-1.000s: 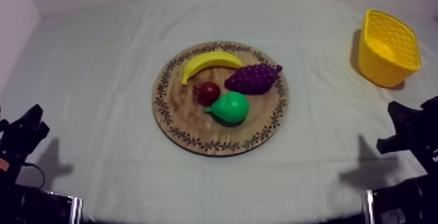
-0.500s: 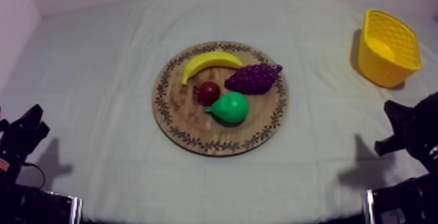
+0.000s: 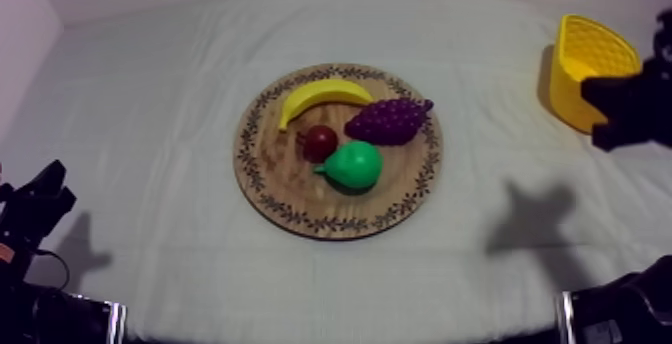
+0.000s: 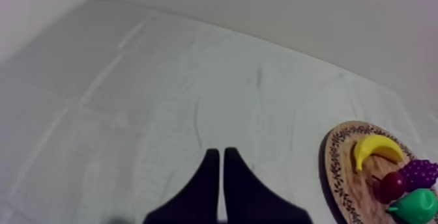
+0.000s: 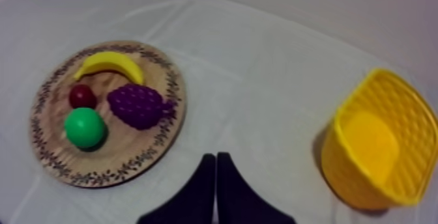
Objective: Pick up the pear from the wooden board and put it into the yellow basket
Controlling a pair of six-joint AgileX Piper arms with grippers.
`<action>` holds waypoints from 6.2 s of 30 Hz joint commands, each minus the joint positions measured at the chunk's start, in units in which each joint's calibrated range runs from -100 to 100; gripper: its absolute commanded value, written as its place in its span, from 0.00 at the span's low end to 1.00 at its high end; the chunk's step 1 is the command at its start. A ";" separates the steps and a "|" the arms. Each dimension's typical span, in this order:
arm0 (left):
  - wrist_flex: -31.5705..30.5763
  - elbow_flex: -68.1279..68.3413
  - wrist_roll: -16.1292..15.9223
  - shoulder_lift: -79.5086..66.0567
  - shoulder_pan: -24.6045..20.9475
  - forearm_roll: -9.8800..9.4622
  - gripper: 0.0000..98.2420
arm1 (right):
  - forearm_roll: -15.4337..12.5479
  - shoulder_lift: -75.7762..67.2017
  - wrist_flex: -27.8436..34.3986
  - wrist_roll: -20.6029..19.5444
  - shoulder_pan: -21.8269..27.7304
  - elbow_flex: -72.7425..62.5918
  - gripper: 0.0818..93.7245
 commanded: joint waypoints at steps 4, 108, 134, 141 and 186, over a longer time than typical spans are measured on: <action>0.01 -0.05 -0.01 -0.02 0.00 -0.01 0.00 | -7.21 14.69 12.11 7.62 -1.57 -21.50 0.00; 0.01 -0.05 -0.01 -0.02 0.00 -0.01 0.00 | -9.24 53.29 16.85 18.88 9.65 -43.60 0.44; 0.01 -0.05 -0.01 -0.02 0.00 -0.01 0.00 | -3.08 68.80 -0.55 8.47 19.44 -46.25 0.58; 0.01 -0.05 -0.01 -0.02 0.00 -0.01 0.00 | -2.54 66.64 -2.44 7.13 19.52 -43.17 0.72; 0.01 -0.05 -0.01 -0.02 0.00 -0.01 0.00 | -3.71 -23.95 -13.23 4.29 12.34 34.64 0.00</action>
